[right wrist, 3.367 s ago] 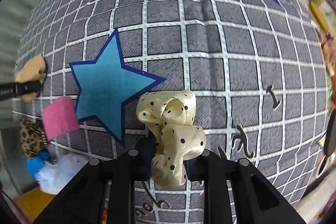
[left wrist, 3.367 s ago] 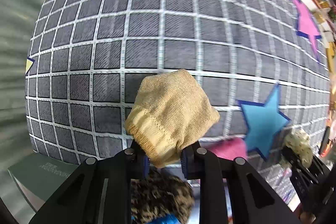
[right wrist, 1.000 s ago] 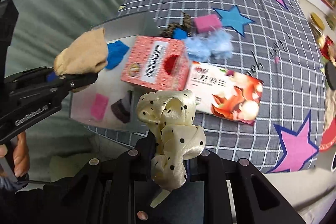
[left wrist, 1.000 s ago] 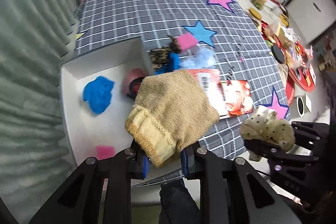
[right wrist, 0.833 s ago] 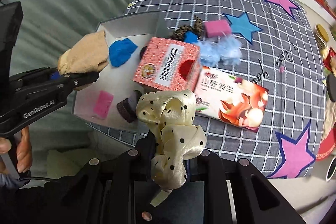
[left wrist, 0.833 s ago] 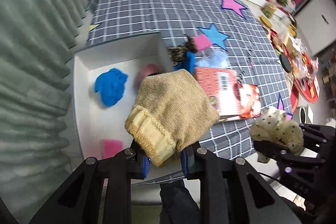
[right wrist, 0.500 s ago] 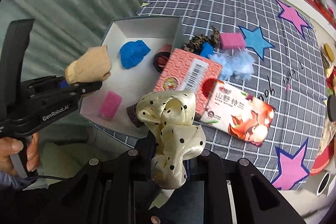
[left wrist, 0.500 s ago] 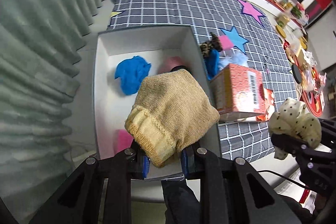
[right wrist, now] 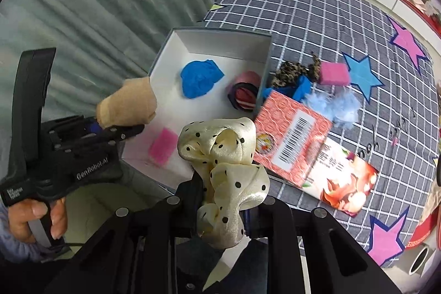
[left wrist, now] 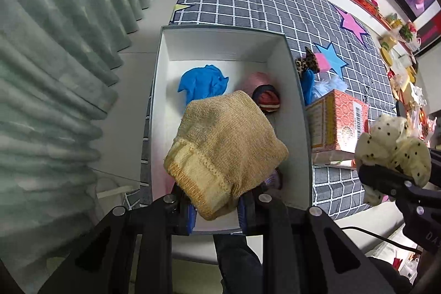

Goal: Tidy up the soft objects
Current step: 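Lower both tools into the box and open them to drop the knit and scrunchie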

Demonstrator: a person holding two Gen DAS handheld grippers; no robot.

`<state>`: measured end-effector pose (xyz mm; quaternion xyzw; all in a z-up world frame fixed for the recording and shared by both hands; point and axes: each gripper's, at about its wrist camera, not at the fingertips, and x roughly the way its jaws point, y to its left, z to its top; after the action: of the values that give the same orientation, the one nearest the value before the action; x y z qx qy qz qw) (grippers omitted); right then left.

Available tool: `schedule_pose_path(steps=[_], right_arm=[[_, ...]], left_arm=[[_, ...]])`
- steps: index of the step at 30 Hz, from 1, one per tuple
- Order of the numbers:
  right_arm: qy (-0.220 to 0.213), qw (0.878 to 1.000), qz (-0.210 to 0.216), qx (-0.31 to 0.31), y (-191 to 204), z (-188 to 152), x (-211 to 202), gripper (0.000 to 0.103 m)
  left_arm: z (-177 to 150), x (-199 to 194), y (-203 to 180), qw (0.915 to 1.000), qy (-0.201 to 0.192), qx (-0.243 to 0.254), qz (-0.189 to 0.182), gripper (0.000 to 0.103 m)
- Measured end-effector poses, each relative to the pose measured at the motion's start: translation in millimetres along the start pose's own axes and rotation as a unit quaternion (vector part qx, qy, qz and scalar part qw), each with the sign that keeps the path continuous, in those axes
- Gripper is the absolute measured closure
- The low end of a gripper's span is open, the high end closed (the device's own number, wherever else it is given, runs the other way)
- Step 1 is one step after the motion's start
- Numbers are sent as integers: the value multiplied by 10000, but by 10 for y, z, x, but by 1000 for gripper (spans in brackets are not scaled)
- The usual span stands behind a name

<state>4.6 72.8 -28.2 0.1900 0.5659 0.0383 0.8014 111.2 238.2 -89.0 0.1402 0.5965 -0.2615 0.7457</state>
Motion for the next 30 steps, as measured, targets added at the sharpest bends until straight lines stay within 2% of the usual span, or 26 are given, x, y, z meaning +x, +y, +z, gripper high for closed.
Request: schedule_pose_path(steps=[10,30], right_arm=[[202,9995,135,-207,170,231,198,80],[420,9985,179,-316,203,351,350,79]], left_arm=[[-59,193,-20,9996,271,-57,9,78],[-27,301,31,9992,381,-136,65,77]])
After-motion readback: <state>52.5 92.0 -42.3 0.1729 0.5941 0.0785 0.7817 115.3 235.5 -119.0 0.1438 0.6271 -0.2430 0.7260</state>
